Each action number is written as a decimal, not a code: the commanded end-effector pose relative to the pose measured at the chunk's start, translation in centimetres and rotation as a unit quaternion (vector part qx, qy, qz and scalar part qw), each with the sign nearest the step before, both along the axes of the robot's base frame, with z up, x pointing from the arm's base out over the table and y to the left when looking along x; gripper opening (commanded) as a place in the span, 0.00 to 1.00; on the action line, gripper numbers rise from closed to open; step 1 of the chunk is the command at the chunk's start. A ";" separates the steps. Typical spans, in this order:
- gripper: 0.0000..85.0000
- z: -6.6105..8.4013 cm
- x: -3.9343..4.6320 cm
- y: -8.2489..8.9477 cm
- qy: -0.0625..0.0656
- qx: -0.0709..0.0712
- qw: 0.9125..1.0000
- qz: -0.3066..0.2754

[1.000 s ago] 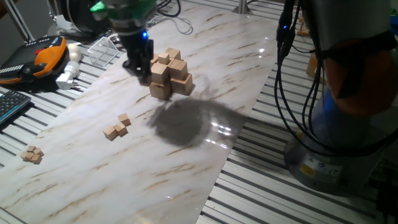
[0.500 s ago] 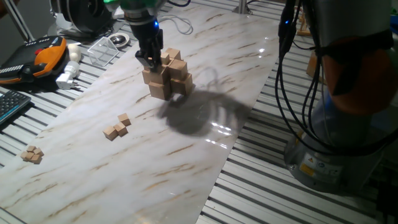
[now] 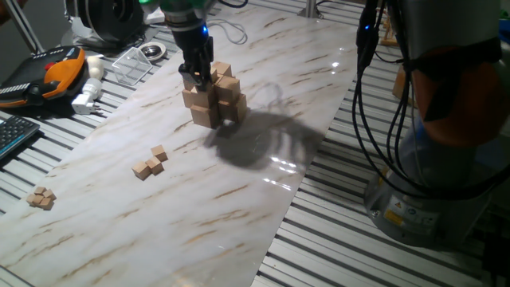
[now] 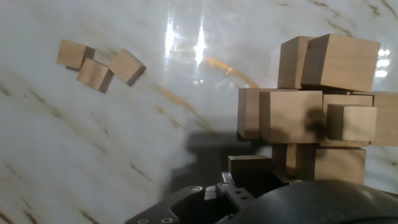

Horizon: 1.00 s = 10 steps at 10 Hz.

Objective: Stack the blocks into a cross shape

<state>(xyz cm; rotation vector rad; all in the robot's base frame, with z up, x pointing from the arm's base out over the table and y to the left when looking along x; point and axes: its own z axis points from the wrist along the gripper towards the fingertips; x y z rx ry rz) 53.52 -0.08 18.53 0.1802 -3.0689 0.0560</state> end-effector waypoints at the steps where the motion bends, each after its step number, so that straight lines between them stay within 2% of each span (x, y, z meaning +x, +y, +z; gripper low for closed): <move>1: 0.00 -0.1 0.18 0.1 -0.003 -0.004 1.000 0.000; 3: 0.00 -0.1 0.34 0.1 -0.004 0.003 1.000 0.004; 4: 0.00 -0.1 0.34 0.1 -0.002 0.013 1.000 0.005; 5: 0.00 -0.1 0.34 0.1 0.001 0.015 1.000 -0.002; 7: 0.00 -0.1 0.34 0.1 -0.001 0.009 0.999 -0.037; 8: 0.00 -0.1 0.34 0.1 0.004 -0.003 0.999 -0.050; 9: 0.00 -0.1 0.34 0.1 0.000 -0.025 0.999 -0.038; 10: 0.00 -0.1 0.34 0.1 0.000 -0.031 0.999 -0.028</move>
